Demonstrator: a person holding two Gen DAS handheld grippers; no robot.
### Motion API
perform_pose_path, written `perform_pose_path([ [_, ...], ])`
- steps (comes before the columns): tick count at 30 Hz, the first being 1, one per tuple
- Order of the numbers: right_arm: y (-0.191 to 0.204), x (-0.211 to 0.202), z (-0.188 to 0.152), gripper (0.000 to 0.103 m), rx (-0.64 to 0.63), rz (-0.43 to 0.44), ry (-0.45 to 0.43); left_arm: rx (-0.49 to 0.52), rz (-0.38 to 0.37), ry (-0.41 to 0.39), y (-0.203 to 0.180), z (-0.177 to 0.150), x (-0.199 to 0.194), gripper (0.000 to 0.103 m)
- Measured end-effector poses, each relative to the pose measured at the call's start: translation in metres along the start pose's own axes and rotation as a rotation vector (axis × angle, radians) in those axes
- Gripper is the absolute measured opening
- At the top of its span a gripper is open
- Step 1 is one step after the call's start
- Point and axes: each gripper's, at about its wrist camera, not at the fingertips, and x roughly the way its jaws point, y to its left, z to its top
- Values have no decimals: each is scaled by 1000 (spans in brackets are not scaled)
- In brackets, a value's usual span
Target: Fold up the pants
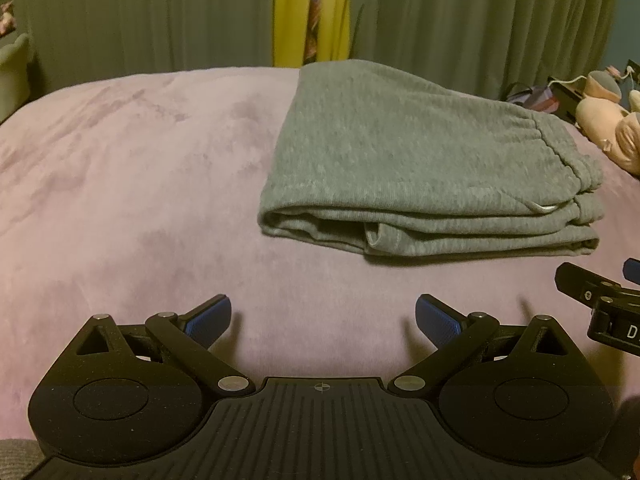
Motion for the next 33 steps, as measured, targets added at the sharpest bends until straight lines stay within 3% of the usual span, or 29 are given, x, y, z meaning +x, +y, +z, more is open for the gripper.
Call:
perform_pose_path([
  [33,3,-1,-1,99,-1,0,3,24,-21,16,-4,-4,1,102],
])
